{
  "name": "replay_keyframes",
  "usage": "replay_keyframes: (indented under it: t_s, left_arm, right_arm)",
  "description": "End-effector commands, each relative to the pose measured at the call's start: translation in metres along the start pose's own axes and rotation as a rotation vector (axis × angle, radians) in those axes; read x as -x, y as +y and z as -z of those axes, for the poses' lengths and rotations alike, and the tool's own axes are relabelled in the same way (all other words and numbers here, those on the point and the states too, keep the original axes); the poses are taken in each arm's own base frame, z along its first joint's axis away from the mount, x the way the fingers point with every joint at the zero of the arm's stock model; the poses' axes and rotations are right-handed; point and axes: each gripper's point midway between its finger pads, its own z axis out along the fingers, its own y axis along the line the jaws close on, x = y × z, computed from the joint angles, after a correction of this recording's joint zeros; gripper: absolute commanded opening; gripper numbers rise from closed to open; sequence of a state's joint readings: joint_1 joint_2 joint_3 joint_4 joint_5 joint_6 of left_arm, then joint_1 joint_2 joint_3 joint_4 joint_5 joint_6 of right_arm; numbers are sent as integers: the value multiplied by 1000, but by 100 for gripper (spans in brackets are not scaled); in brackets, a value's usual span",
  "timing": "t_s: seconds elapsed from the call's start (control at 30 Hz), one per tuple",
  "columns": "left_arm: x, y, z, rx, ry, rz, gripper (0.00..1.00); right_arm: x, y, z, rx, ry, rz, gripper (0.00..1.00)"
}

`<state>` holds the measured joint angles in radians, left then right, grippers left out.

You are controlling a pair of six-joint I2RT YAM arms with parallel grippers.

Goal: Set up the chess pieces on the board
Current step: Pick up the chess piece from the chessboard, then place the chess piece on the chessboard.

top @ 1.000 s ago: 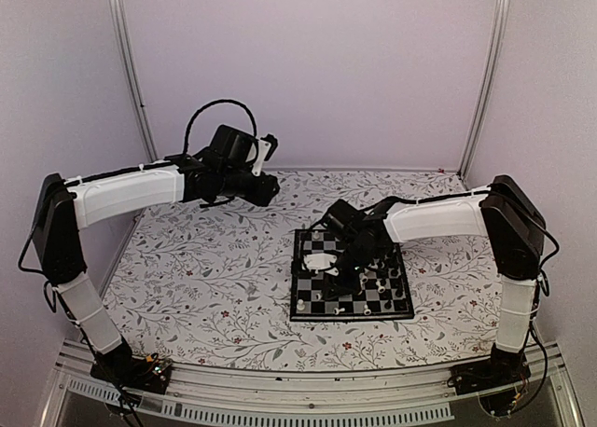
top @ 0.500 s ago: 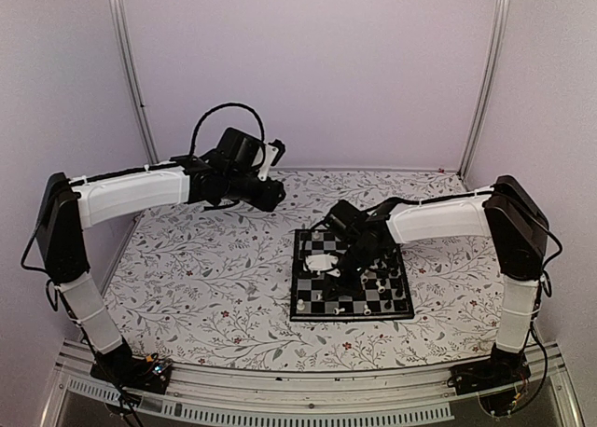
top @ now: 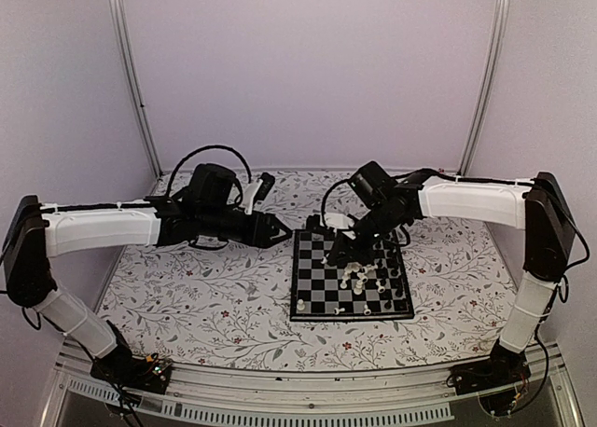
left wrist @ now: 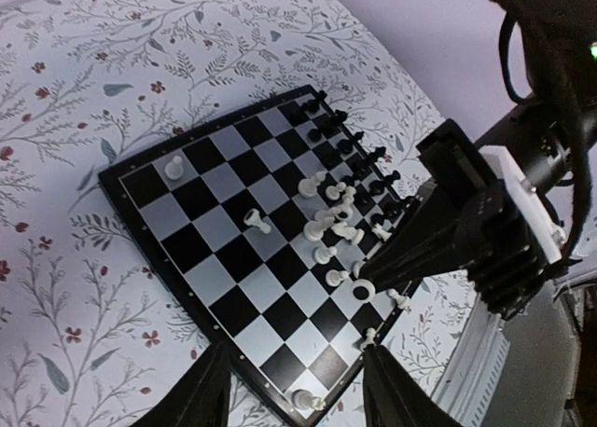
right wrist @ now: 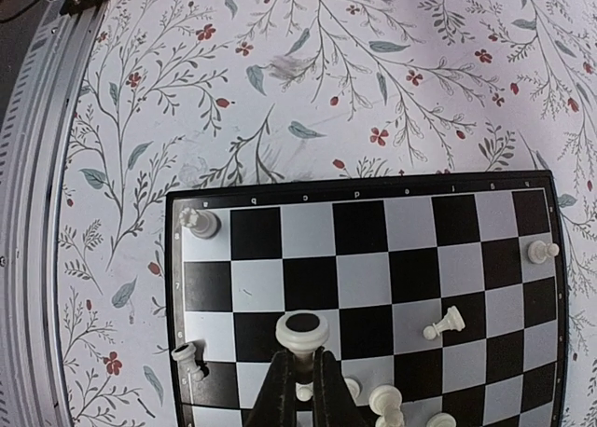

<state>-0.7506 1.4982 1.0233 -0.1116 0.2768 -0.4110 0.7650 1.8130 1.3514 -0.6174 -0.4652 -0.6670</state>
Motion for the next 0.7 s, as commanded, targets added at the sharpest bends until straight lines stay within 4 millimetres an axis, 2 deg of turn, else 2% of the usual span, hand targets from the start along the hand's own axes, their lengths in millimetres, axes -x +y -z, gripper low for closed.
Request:
replay_keyframes:
  t_s: [0.0, 0.3, 0.43, 0.67]
  left_arm:
    - [0, -37, -3, -258, -31, 102, 49]
    - [-19, -60, -30, -392, 71, 148, 46]
    - [-26, -63, -42, -394, 102, 149, 42]
    - [-31, -64, -52, -405, 126, 154, 40]
  right_arm:
    - [26, 4, 19, 20, -72, 5, 4]
    - [37, 8, 25, 49, -102, 0, 5]
    - [38, 11, 26, 60, -108, -3, 5]
    - [41, 13, 30, 64, -117, -2, 5]
